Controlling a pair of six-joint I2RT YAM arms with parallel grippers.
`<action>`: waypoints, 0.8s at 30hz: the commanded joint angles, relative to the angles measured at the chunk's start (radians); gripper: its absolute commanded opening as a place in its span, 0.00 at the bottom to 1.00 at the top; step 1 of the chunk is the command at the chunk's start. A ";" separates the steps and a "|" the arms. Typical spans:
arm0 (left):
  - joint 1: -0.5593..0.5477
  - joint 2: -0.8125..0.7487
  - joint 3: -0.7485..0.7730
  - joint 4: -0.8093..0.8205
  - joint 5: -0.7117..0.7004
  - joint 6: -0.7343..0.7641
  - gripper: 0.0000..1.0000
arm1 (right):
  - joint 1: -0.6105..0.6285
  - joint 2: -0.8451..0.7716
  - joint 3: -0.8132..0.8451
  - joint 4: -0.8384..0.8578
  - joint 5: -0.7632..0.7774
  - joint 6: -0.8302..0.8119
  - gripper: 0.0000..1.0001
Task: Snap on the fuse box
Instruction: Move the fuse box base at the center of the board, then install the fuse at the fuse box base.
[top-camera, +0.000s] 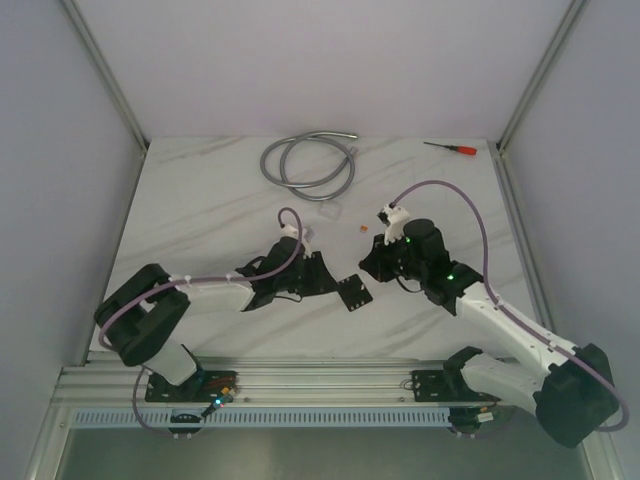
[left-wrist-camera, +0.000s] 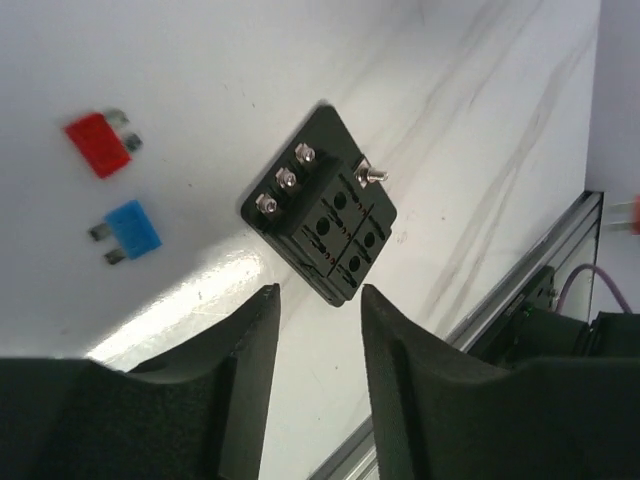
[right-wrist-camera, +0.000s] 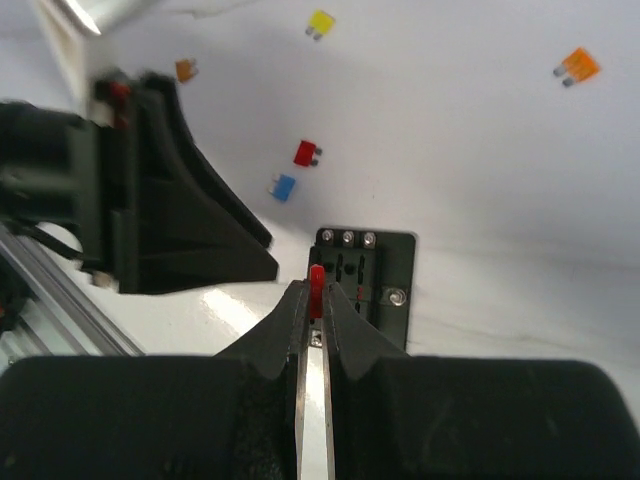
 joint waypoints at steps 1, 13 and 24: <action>0.038 -0.095 -0.033 -0.063 -0.079 0.030 0.52 | 0.053 0.042 0.027 -0.035 0.131 -0.031 0.00; 0.172 -0.253 -0.102 -0.078 -0.101 0.075 0.88 | 0.175 0.128 0.036 -0.037 0.340 -0.053 0.00; 0.186 -0.320 -0.149 -0.081 -0.139 0.104 1.00 | 0.211 0.203 0.010 0.045 0.388 -0.081 0.00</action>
